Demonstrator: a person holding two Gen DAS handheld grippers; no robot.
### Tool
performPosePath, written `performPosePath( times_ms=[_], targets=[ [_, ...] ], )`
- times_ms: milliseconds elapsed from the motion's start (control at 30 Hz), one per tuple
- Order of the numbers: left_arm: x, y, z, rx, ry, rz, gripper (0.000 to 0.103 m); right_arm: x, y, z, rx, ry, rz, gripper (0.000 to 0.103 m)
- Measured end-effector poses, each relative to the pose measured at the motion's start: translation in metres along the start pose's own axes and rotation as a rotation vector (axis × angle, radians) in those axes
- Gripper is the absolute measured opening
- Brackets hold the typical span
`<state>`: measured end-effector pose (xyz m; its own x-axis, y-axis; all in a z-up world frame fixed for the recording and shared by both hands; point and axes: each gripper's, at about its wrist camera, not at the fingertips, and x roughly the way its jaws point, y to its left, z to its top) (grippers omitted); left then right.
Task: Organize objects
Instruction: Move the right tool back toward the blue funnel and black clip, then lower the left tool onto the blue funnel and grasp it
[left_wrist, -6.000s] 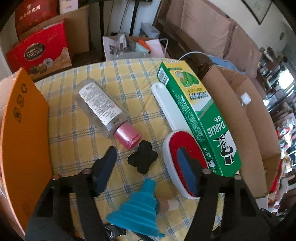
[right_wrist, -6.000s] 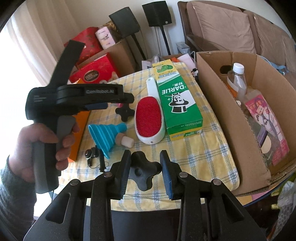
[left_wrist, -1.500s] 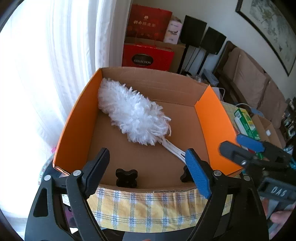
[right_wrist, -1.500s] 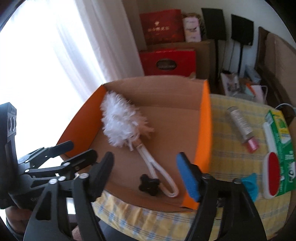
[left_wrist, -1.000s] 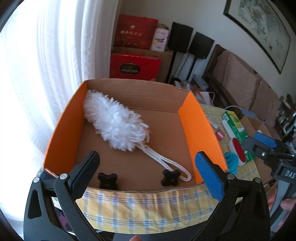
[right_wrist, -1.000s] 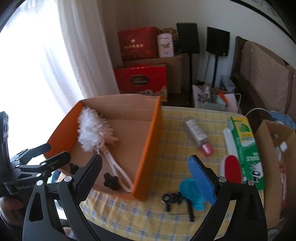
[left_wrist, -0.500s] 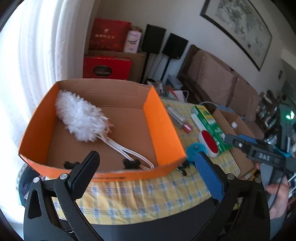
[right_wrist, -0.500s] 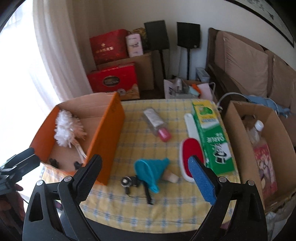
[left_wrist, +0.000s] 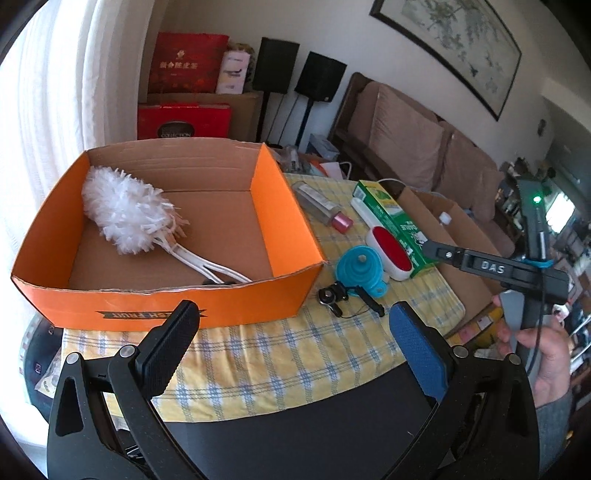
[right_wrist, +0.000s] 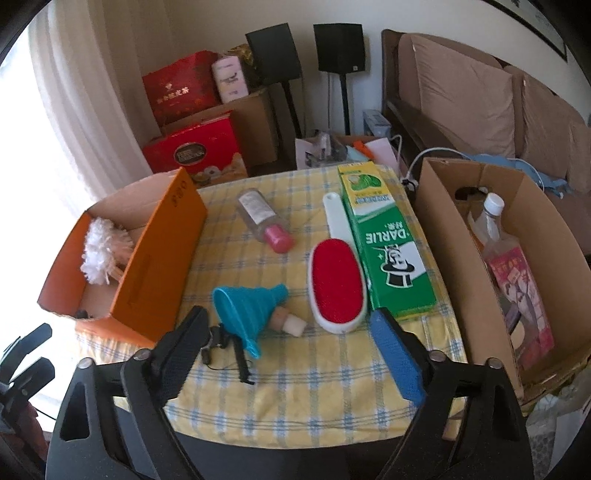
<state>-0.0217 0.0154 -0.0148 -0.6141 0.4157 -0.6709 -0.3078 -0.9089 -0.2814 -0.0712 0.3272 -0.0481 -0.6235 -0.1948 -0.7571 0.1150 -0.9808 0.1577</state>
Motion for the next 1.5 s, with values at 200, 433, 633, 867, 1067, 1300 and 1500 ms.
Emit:
performPosePath(
  times_ms=[200, 433, 633, 867, 1067, 1300, 1500],
  targets=[
    [0.006, -0.011, 0.005, 0.009, 0.011, -0.025, 0.102, 0.012, -0.007, -0.008, 0.018, 0.041, 0.014, 0.06],
    [0.022, -0.03, 0.032, 0.036, 0.035, -0.059, 0.103, 0.014, -0.018, -0.013, 0.043, 0.046, -0.001, 0.059],
    [0.045, -0.053, 0.058, 0.071, 0.074, -0.098, 0.103, 0.013, -0.029, -0.015, 0.059, 0.049, -0.009, 0.059],
    [0.085, -0.077, 0.08, 0.111, 0.156, -0.129, 0.103, 0.01, -0.037, -0.017, 0.067, 0.046, -0.017, 0.059],
    [0.128, -0.098, 0.092, 0.155, 0.24, -0.117, 0.102, 0.01, -0.042, -0.018, 0.076, 0.047, -0.019, 0.059],
    [0.171, -0.11, 0.092, 0.189, 0.352, -0.08, 0.102, 0.011, -0.044, -0.019, 0.069, 0.051, -0.016, 0.059],
    [0.195, -0.114, 0.086, 0.247, 0.431, -0.016, 0.098, 0.013, -0.047, -0.021, 0.078, 0.056, -0.015, 0.059]
  ],
)
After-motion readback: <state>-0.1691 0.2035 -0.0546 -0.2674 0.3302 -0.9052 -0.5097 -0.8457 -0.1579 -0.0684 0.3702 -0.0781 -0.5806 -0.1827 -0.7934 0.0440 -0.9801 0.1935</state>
